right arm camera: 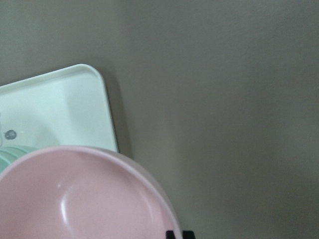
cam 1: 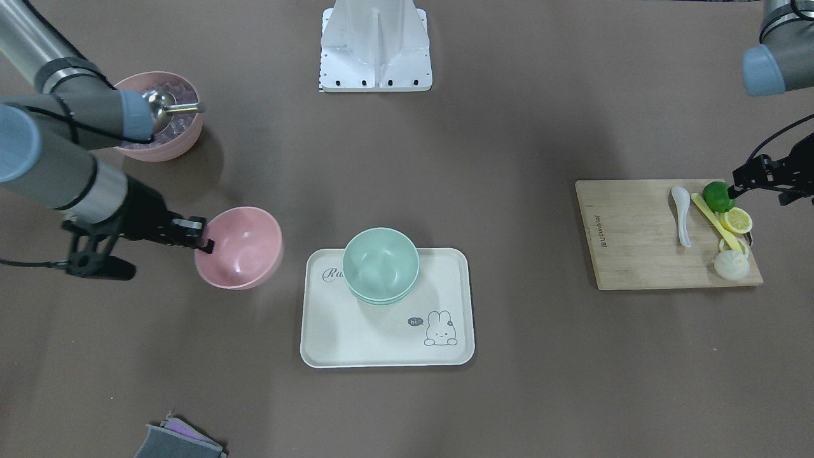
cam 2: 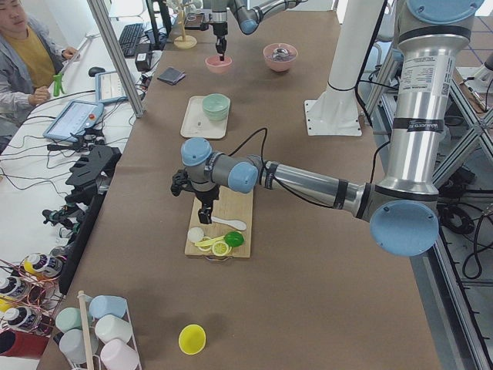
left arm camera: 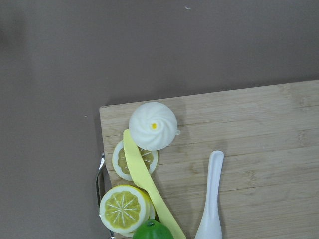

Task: Stack pink bowl on green and place spoon
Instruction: 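Carry the pink bowl with the right gripper over the green bowl on the tray, then lower the pink bowl into the green bowl while the left gripper reaches for the spoon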

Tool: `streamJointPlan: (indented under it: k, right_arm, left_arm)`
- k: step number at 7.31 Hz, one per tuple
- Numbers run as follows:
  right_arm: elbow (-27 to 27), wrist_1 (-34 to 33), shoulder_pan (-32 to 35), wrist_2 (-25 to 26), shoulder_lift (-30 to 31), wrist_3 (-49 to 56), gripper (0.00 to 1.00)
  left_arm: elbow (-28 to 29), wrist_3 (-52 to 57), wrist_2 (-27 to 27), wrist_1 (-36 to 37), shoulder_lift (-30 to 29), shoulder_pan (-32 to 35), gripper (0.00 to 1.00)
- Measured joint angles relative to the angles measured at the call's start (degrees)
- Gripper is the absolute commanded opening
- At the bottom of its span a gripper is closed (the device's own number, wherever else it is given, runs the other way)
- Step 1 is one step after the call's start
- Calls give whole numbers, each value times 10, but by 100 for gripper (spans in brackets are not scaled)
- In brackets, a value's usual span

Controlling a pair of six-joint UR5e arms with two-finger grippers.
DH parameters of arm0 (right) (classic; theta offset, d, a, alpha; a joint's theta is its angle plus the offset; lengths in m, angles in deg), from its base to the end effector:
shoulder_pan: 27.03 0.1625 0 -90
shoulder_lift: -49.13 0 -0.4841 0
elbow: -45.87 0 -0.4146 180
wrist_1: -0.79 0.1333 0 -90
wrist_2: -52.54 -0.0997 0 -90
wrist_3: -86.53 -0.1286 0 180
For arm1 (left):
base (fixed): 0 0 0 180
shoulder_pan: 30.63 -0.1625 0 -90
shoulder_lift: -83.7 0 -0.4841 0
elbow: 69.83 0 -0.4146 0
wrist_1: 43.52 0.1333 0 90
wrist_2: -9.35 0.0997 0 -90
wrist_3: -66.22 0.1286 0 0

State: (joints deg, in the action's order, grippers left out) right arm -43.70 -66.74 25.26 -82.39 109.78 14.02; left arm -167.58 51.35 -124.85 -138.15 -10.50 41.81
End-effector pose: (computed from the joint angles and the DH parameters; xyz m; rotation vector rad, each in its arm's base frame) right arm -0.4151 -0.6063 0.3629 -0.1124 -1.1095 0.1919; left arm 0.1282 -0.5499 0.6194 0.0501 0.8126 0.1559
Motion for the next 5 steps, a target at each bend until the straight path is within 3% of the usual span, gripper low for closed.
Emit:
streamJointPlan:
  k: [2,5]
  right_arm:
    - [20,-2,-66,74,-73,-98,0]
    - [53,-2,-108,120,-124,-147,0]
  left_arm:
    - [0,-6,-1,-2,-5,-12,98]
    - [1,-20,1,-11,-17,-47,98]
